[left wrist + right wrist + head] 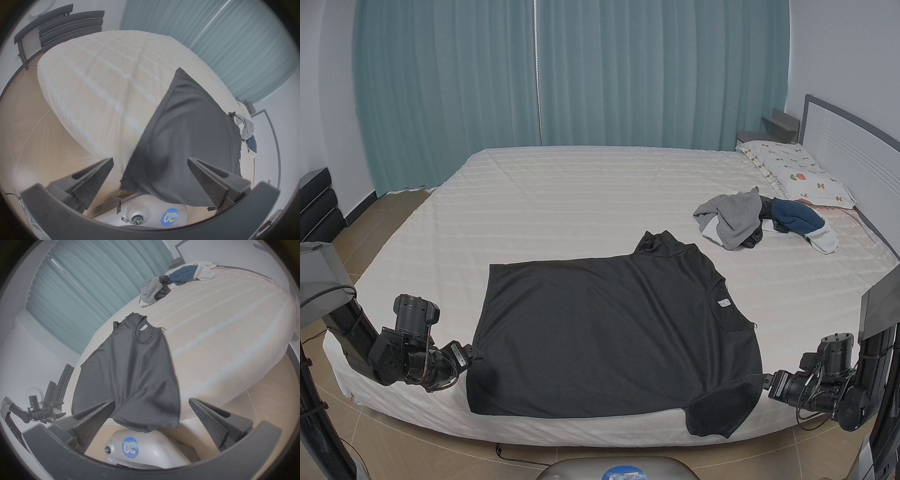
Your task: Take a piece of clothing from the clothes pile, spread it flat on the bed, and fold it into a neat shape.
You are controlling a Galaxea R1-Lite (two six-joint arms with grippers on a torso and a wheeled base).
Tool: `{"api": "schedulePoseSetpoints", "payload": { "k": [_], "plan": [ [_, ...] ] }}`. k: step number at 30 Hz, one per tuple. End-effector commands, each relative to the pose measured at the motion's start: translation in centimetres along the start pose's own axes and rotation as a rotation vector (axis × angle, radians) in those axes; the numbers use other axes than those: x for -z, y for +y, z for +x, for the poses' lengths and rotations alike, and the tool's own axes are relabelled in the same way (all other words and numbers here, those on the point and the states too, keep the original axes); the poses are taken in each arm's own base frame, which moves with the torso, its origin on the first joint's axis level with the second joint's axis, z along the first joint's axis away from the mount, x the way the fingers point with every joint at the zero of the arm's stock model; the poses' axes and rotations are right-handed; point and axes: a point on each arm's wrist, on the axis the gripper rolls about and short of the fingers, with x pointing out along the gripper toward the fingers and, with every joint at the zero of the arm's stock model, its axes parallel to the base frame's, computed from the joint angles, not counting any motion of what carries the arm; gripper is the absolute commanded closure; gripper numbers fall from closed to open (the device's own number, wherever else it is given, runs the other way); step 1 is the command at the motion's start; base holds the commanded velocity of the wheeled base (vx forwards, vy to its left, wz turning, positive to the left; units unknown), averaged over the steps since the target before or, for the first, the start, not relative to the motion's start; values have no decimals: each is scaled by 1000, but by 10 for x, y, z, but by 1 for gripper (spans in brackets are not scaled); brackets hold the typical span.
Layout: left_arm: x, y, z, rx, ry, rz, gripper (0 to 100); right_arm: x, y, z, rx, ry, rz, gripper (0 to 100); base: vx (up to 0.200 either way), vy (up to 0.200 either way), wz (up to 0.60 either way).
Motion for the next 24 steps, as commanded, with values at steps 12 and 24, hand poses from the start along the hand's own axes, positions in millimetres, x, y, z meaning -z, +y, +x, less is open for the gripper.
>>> {"api": "schedulePoseSetpoints", "payload": {
  "k": [12,24],
  "plan": [
    [-3,-8,1,27,-9,-14,0,-5,3,-1,-34,-53,4,0,100,0,0],
    [-4,-18,2,52,-18,-30,0,-7,4,0,-40,-62,8,0,167,0,0]
  ]
}}
